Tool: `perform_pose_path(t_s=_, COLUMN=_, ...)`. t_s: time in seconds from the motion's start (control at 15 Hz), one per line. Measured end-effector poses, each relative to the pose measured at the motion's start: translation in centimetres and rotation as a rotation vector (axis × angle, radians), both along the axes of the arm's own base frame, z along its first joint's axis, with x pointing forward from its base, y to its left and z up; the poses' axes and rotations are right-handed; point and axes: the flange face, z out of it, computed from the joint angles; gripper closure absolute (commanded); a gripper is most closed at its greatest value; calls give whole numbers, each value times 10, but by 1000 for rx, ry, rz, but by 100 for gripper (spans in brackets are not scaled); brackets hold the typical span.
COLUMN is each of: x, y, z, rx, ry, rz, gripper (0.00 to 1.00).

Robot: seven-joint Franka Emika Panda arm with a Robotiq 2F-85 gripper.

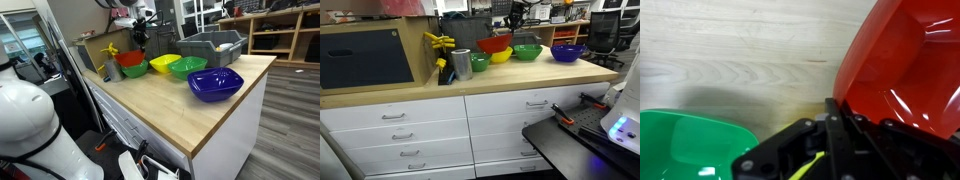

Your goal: Remove the red bowl from the green bowl then move the green bowl at the front to the right and push the red bowl to the left.

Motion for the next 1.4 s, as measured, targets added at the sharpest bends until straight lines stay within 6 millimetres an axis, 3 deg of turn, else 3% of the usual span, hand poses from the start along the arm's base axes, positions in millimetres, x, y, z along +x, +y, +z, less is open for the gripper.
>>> perform_pose_path(t_s=0.67, x=-64, y=-91, z=-28, rx=-98, ry=107, rz=153, gripper=99)
perform_pose_path(t_s=1.13, x=-110, y=-172, z=-37, rx=-178, ry=88, rz=60, gripper=99)
perform_pose_path(t_s=1.4, x=-132, y=-195, z=-49, rx=-163, ry=79, rz=-3, gripper=99)
